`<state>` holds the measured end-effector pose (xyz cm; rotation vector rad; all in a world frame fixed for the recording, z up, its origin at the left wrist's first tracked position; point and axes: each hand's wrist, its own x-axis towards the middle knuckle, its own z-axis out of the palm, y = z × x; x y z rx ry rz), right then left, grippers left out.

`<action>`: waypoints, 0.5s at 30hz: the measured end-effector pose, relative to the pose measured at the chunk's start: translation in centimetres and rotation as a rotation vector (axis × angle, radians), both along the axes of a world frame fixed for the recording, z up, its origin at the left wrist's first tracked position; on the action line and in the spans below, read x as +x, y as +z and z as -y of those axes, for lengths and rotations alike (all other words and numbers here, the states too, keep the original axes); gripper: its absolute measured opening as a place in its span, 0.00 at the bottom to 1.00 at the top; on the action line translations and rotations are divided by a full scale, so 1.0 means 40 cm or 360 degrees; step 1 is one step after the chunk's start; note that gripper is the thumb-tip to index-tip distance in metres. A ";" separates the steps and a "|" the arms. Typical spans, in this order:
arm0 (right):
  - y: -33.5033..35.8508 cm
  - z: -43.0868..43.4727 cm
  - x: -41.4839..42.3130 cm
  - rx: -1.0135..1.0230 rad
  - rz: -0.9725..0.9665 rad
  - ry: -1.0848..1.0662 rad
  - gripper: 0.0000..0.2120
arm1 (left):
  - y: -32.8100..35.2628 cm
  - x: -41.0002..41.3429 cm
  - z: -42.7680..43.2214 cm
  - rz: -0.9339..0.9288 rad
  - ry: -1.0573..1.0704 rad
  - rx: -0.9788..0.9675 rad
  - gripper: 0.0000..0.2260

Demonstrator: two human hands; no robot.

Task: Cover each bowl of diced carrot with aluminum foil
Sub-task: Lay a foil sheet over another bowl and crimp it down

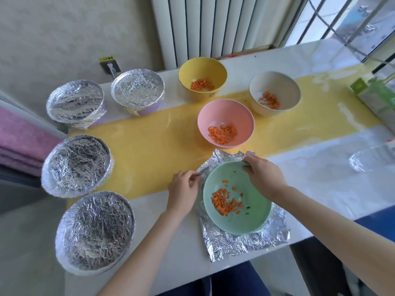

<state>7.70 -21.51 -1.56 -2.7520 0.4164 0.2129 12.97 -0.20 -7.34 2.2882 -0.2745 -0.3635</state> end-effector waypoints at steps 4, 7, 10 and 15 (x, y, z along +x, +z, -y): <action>0.006 0.012 -0.023 0.0056 0.0002 -0.0186 0.07 | 0.001 0.004 0.019 -0.0227 -0.0052 0.0025 0.13; 0.008 0.019 -0.037 0.0108 0.0015 -0.0277 0.07 | -0.005 0.003 0.028 -0.0274 -0.0145 0.0085 0.15; 0.007 0.025 -0.048 0.0185 0.0029 -0.0340 0.07 | -0.008 -0.003 0.039 -0.0211 -0.0172 0.0131 0.14; 0.027 0.040 -0.053 0.0274 0.0123 -0.0398 0.08 | 0.041 -0.020 0.055 0.0026 -0.0113 0.0083 0.06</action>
